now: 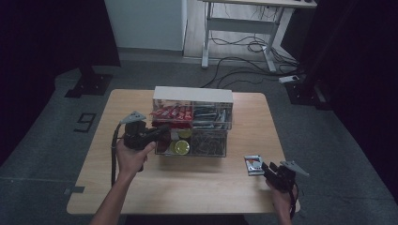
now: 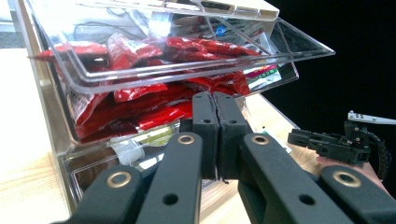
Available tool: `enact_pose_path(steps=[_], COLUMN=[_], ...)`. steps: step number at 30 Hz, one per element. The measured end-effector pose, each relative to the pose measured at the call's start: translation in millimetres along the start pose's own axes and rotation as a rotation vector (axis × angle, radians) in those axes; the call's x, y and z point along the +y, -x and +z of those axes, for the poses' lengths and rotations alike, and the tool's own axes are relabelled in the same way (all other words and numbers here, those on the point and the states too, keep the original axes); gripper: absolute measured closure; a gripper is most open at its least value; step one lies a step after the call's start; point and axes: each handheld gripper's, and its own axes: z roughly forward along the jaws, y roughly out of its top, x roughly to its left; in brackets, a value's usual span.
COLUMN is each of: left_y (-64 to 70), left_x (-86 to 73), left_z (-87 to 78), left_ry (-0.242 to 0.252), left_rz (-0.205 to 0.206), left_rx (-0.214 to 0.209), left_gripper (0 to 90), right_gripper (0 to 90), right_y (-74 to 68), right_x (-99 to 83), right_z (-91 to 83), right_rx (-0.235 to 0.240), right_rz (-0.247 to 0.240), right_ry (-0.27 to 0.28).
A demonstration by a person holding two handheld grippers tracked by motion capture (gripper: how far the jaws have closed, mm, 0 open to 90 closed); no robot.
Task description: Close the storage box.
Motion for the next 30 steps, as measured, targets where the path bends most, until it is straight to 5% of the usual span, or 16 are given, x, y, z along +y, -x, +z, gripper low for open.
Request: enact_pose_path(steps=[30], left_y=[-1.9], left_x=[-54.3], left_z=[-11.1], left_ry=[0.042], left_rz=[0.153], left_rx=[0.066], left_gripper=[51.0], right_gripper=[56.8], right_y=[-1.0], right_x=[-1.6], right_z=[-0.1], right_rx=[0.003], right_rz=[-0.019], right_ry=[0.009])
